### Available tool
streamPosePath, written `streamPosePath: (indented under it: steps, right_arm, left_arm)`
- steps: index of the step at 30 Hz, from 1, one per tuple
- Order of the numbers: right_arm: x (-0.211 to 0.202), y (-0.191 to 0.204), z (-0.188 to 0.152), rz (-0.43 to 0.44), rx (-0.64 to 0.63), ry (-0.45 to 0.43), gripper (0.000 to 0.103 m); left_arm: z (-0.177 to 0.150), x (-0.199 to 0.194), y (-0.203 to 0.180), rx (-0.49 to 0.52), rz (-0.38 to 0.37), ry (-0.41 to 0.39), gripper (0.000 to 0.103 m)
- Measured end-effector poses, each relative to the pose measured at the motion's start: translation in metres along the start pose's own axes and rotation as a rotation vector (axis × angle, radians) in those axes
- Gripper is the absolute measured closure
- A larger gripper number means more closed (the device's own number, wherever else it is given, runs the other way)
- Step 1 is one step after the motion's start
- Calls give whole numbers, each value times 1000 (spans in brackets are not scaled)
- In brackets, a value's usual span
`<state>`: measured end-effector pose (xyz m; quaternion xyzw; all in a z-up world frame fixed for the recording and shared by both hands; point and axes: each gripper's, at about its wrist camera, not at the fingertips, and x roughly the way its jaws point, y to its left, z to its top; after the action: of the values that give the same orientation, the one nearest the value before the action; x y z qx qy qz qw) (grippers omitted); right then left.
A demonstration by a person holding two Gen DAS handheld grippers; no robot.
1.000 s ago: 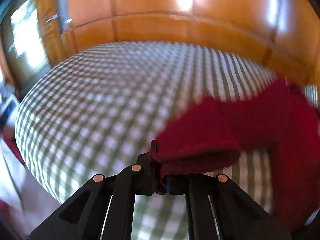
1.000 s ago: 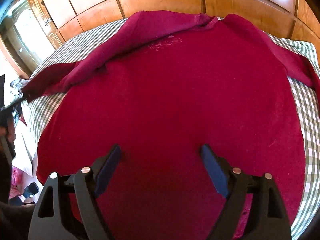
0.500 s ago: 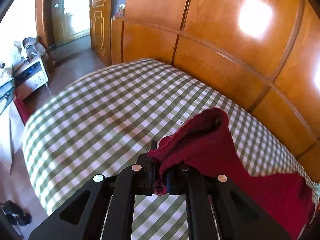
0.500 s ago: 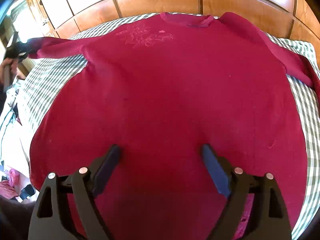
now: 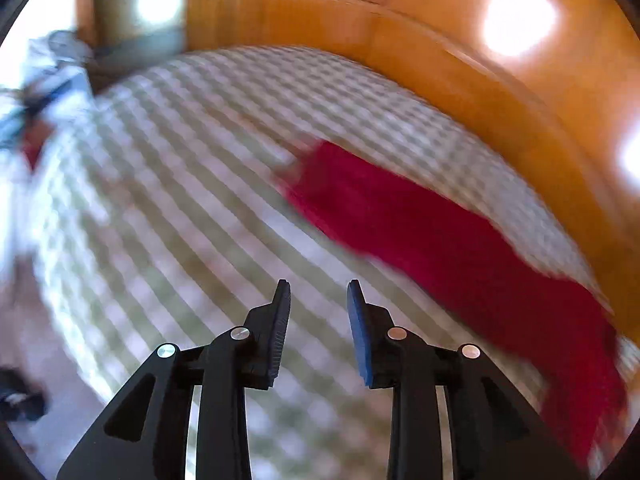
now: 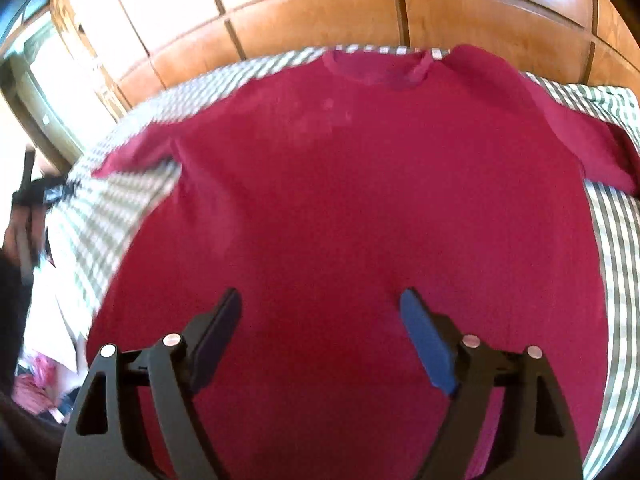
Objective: Fold small clothes
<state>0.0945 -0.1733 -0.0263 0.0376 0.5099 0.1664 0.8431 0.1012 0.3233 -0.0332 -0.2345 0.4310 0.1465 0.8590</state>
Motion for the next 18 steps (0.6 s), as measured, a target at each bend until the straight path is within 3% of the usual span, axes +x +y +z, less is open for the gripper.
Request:
streamPosePath:
  steps: [1, 3, 4, 7, 9, 11, 15, 17, 18]
  right_arm:
    - [3, 0, 9, -5, -7, -5, 29]
    - [11, 1, 33, -19, -29, -24, 35]
    - [17, 2, 49, -26, -43, -39, 37]
    - [34, 2, 97, -31, -51, -66, 41]
    - [47, 0, 129, -33, -43, -77, 43]
    - [65, -2, 162, -45, -31, -80, 44]
    - [103, -6, 211, -40, 10, -52, 45]
    - [132, -6, 224, 4, 40, 21, 46]
    - [144, -5, 225, -3, 30, 60, 64]
  left_arm:
    - [-23, -9, -16, 71, -103, 18, 75]
    - [-59, -19, -43, 181, -204, 54, 75]
    - [-82, -21, -59, 223, -290, 96, 75]
    - [-140, -20, -99, 281, -494, 229, 75]
    - [-167, -14, -119, 317, -532, 296, 65]
    - [-189, -18, -135, 353, -541, 267, 45]
    - [-192, -22, -147, 382, -595, 282, 43]
    - [-193, -23, -152, 380, -619, 310, 43]
    - [-195, -23, -155, 393, -614, 313, 43]
